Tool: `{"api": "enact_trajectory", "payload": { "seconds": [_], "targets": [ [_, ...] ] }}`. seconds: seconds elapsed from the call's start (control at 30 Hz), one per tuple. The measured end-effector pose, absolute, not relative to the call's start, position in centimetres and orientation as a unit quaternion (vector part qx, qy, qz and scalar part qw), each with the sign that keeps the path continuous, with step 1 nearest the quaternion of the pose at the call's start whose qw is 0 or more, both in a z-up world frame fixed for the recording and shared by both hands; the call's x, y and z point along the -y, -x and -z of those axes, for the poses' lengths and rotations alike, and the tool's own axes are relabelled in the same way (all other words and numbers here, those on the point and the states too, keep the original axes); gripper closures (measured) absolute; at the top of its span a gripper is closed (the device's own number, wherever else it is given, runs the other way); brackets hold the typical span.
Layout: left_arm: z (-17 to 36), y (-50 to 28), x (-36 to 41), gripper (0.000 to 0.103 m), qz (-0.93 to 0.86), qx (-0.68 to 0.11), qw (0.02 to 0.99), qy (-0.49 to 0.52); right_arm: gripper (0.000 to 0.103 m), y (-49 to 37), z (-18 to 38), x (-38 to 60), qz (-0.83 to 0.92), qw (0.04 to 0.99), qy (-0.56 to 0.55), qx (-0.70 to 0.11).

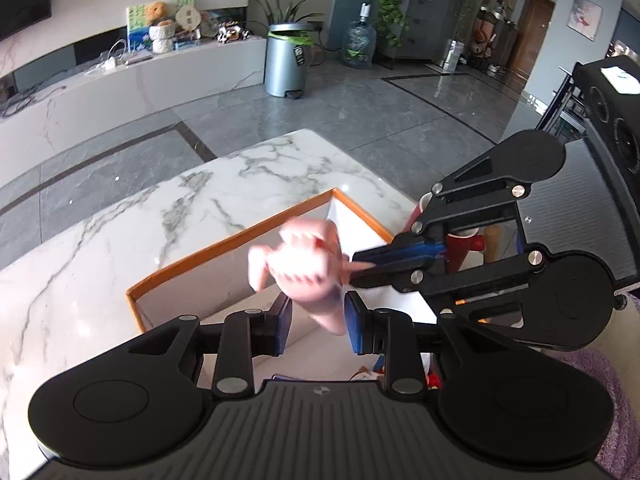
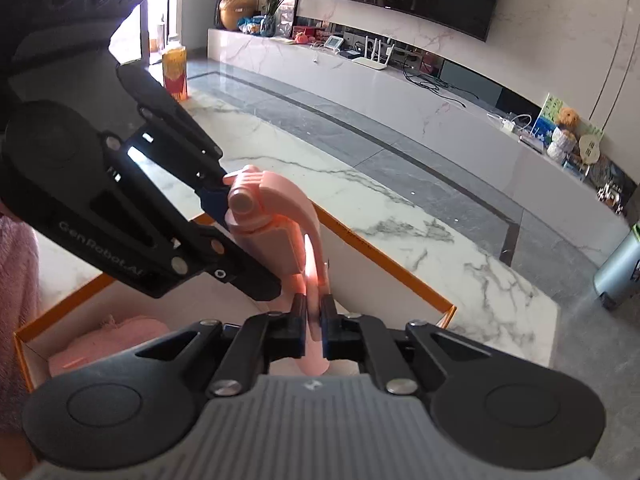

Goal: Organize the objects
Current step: 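Hold the selfie stick out with the left tool while the right tool grasps it, then lower the pink selfie stick into the shoebox with the right tool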

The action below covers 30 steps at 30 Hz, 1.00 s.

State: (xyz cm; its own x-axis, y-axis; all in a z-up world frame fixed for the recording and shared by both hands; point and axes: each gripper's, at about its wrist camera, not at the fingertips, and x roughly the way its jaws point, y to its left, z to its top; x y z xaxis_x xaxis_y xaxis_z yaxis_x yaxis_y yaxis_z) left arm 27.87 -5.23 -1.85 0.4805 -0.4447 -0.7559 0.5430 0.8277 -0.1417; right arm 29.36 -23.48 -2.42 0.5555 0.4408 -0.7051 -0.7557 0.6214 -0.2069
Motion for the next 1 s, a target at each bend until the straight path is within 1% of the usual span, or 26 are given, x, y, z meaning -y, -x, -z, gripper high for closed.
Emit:
{"api": "enact_trajectory", "payload": {
  "seconds": [0.07,0.2,0.27,0.4,0.47,0.67,0.87,1.0],
  "targets": [
    [1.9,-27.6,4.3,0.059,0.28,-0.427,0.858,-0.063,0.098,-29.7,2.5,22.6,-0.352,0.84,0.273,-0.309],
    [1.4,-26.2,2.3,0.055,0.269,-0.419,0.865,-0.073,0.098,-28.9,3.4,20.4,-0.349,0.816,0.359,-0.288],
    [1.0,-25.8,1.2,0.055,0.262,-0.412,0.87,-0.063,0.098,-28.2,4.2,19.3,-0.357,0.796,0.401,-0.279],
    [0.4,-25.4,-0.4,0.055,0.254,-0.398,0.88,-0.053,0.098,-26.1,6.4,17.5,-0.369,0.748,0.501,-0.229],
    [0.4,-25.2,-0.9,0.055,0.251,-0.392,0.883,-0.054,0.098,-25.6,7.3,16.9,-0.378,0.725,0.531,-0.221],
    [0.9,-25.0,-1.6,0.055,0.245,-0.383,0.889,-0.063,0.098,-25.7,9.4,15.9,-0.404,0.686,0.562,-0.224],
    [1.2,-24.2,-1.5,0.055,0.232,-0.354,0.9,-0.107,0.098,-26.2,11.5,15.7,-0.413,0.654,0.594,-0.223],
    [1.3,-24.3,-2.0,0.052,0.231,-0.363,0.898,-0.089,0.098,-25.9,12.2,15.1,-0.412,0.648,0.606,-0.211]
  ]
}}
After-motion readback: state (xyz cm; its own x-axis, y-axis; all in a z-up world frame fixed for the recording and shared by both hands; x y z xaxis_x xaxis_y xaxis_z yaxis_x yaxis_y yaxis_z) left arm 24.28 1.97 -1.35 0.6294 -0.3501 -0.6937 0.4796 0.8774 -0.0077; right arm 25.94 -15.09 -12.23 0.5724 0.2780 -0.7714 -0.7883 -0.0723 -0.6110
